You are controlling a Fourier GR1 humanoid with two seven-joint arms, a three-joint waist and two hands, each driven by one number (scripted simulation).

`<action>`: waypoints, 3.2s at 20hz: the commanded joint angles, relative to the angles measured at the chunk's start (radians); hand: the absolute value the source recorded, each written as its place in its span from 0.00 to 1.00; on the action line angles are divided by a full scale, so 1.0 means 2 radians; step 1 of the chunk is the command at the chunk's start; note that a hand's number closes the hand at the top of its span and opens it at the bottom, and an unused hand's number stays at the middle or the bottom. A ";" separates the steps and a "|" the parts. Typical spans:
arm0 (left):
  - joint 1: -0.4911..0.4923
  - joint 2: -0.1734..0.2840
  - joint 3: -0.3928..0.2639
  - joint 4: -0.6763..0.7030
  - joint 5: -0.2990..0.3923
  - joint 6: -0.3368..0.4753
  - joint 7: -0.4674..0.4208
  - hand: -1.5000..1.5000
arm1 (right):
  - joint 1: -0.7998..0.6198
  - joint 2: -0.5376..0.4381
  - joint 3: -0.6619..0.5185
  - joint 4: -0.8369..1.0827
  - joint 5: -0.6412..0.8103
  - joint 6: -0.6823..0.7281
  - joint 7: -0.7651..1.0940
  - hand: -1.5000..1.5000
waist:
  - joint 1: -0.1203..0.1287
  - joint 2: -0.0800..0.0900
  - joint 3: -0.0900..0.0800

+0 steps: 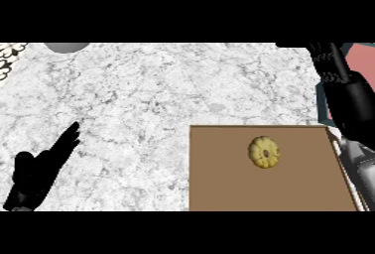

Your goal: Pick the squash from the tray and place it in the cardboard box

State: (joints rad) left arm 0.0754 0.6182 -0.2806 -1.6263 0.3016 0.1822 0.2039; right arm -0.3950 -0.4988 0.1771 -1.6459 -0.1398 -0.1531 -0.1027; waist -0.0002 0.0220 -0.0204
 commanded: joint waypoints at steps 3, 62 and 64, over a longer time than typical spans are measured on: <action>-0.037 -0.028 -0.014 -0.009 -0.018 -0.008 -0.044 0.50 | 0.086 0.068 0.018 0.015 0.089 -0.153 0.040 0.00 | -0.021 -0.012 0.009; -0.163 -0.157 -0.023 0.100 -0.105 -0.058 -0.115 0.50 | 0.163 0.249 0.214 -0.023 0.862 0.022 0.705 0.00 | -0.001 -0.010 0.010; -0.141 -0.151 -0.032 0.026 -0.109 -0.046 -0.070 0.50 | 0.190 0.249 0.210 0.015 0.860 -0.025 0.700 0.00 | 0.003 -0.011 0.010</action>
State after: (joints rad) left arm -0.2272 0.3287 -0.3401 -1.5200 0.1069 0.0790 0.0397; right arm -0.0138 -0.0084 0.5867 -1.6797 1.5819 -0.1553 1.1484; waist 0.0009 -0.0001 -0.0002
